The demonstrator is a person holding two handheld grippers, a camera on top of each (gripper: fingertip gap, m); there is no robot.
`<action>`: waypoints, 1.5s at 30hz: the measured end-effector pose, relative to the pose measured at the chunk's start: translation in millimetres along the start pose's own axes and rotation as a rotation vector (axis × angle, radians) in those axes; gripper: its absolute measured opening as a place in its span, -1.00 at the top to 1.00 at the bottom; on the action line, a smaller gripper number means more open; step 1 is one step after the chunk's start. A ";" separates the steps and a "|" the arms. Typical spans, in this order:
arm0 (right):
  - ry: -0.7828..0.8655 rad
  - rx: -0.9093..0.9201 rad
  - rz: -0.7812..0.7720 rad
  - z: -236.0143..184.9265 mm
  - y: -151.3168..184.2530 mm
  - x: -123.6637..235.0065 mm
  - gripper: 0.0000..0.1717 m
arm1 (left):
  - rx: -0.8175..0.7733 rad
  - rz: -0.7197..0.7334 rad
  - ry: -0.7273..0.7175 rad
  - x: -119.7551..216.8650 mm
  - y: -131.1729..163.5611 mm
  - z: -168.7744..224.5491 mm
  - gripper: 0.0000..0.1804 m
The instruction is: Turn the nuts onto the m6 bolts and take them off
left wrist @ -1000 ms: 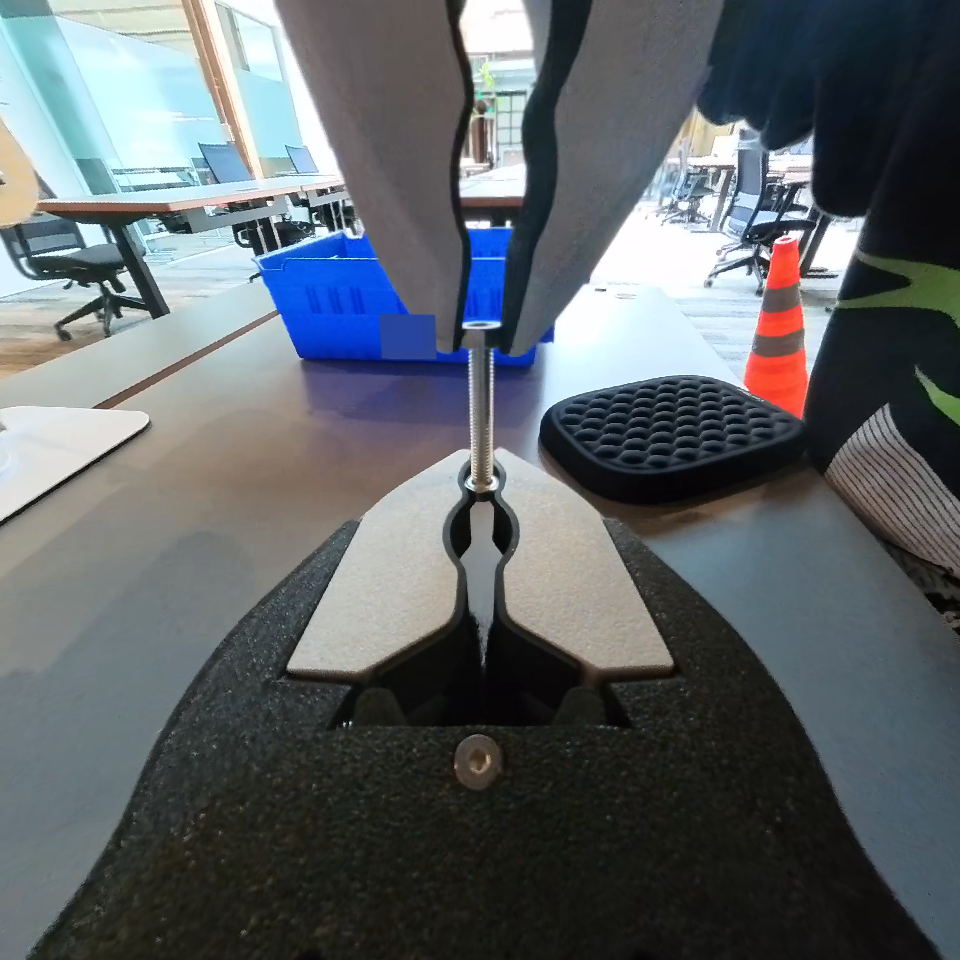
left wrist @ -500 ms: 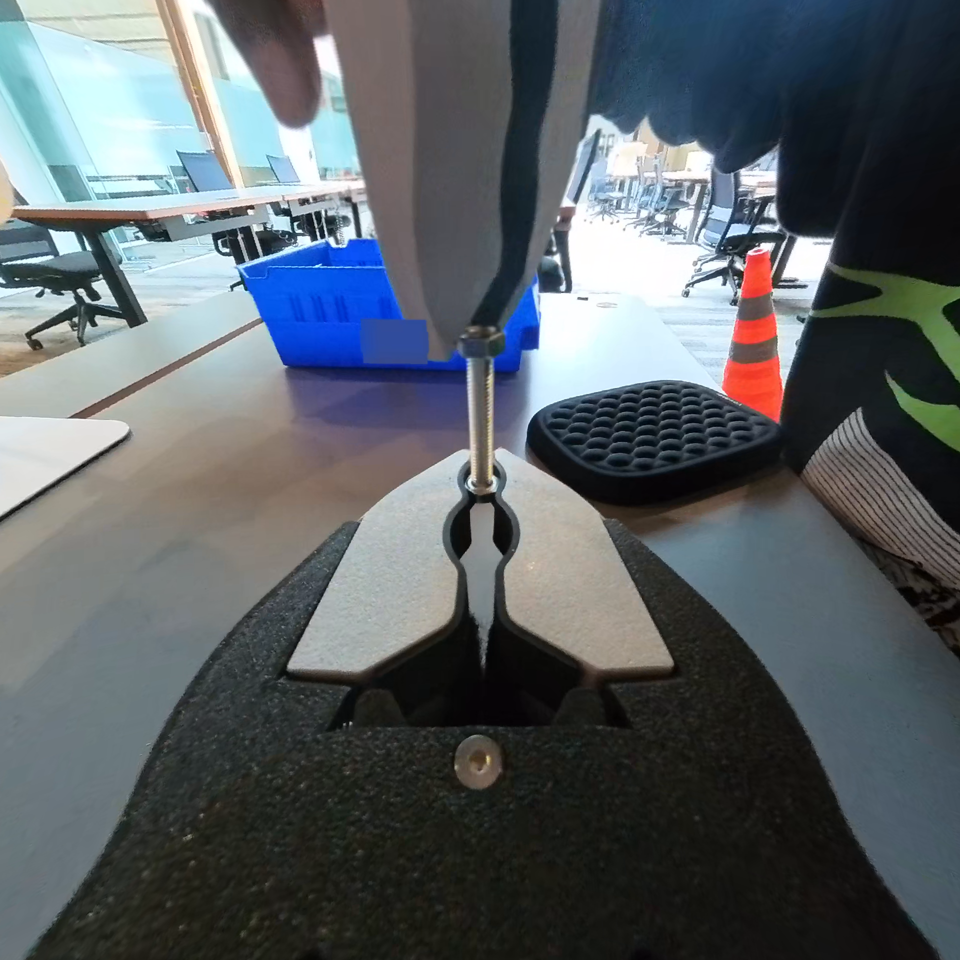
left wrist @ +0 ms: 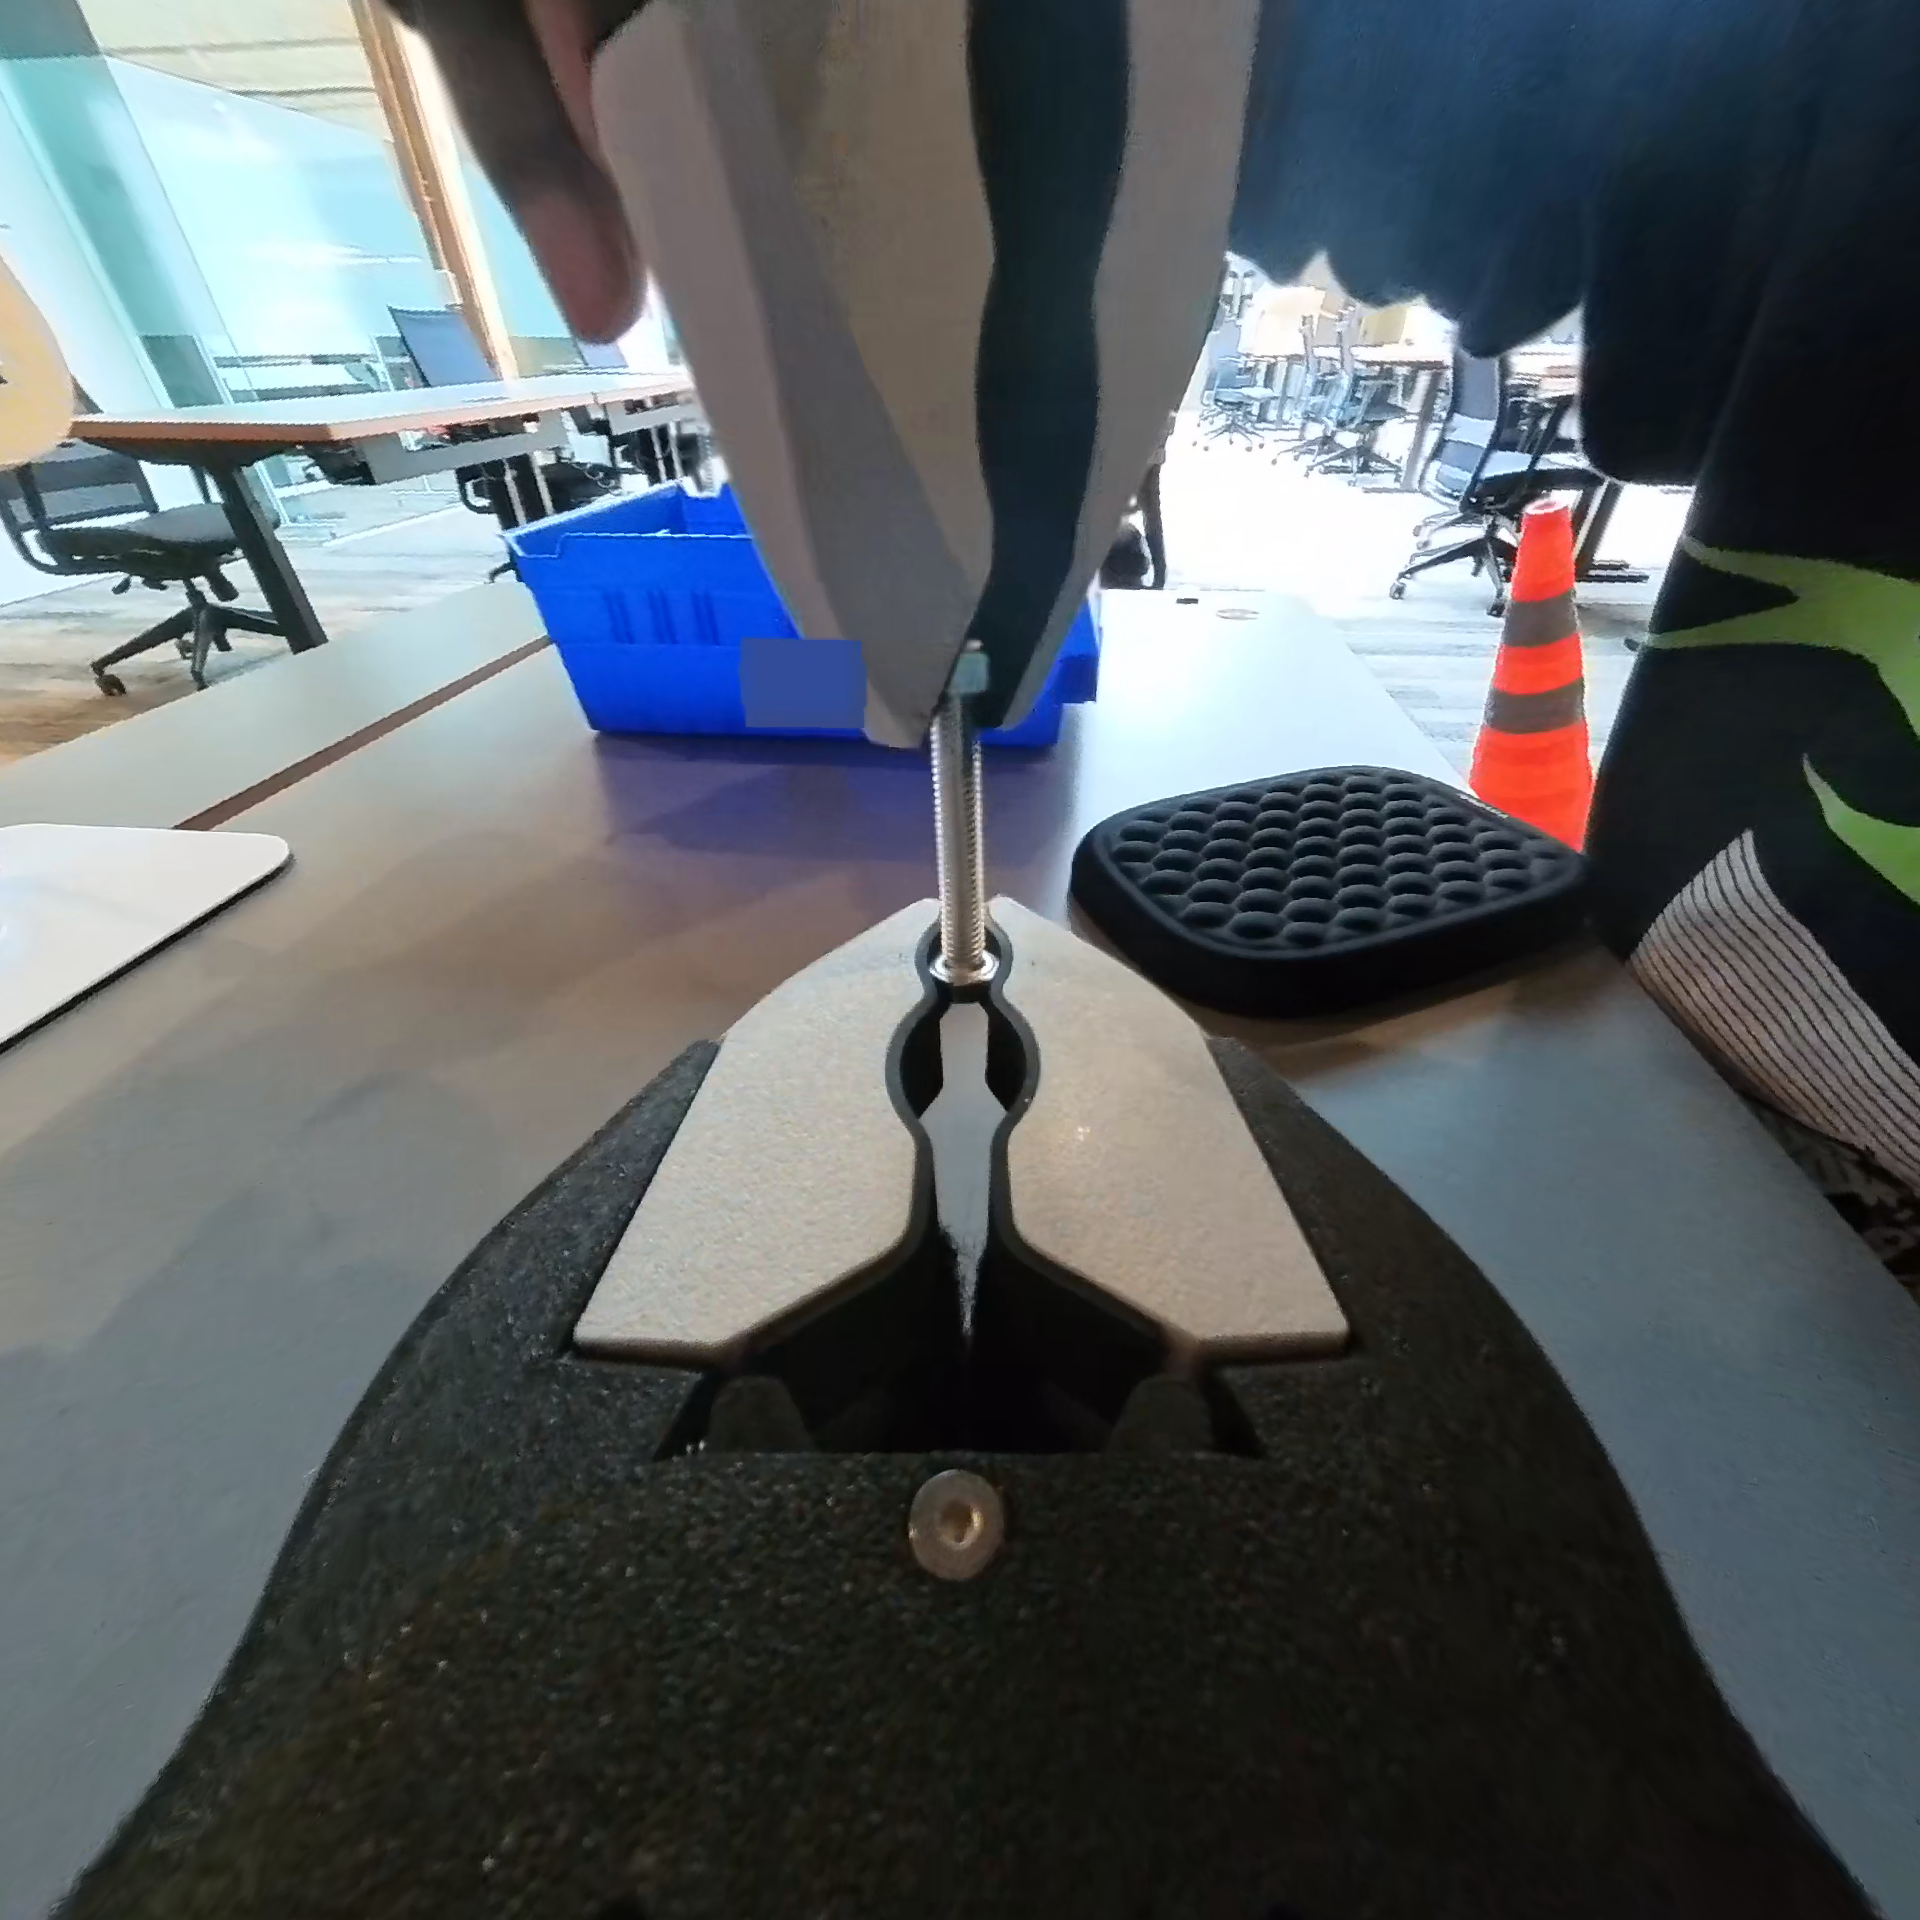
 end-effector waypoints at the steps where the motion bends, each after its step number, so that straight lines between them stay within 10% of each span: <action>1: 0.018 -0.065 -0.018 0.3 1.1 0.2 0.89 | 0.003 0.002 -0.016 0.3 -0.1 -1.0 0.97; 6: 0.118 -0.569 -0.074 -3.1 3.1 0.2 0.88 | -0.007 0.001 -0.104 1.0 -0.3 -4.5 0.97; 11: 0.309 -0.696 0.092 -11.5 6.7 8.7 0.70 | -0.010 0.005 -0.088 0.5 -0.5 -3.6 0.97; 21: 0.810 -0.894 1.311 -61.1 26.3 38.1 -0.47 | -0.008 0.033 -0.068 1.4 -1.7 -2.0 0.97; 33: 1.038 -1.080 1.521 -85.4 64.0 34.8 0.80 | -0.018 0.032 -0.065 0.9 -1.6 -0.9 0.97; 36: 1.228 -0.984 1.382 -88.4 64.8 35.0 0.74 | -0.019 0.032 -0.060 0.6 -1.6 -0.3 0.97; 39: 1.022 -1.023 1.301 -85.5 51.8 22.2 0.76 | -0.017 0.036 -0.060 0.4 -1.8 -0.2 0.97; 45: 0.834 -0.984 1.290 -74.2 36.0 -20.9 -0.04 | -0.013 0.054 -0.048 1.0 -2.5 0.1 0.97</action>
Point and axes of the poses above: each gripper's, where its closed fingertips meet, x back along the fingers, y out of its underside, z = x × y across the jaws, the point moved 7 cm from there along x, back along the fingers, and after that the axes turned 5 degrees about y, right-handed, at the moved point
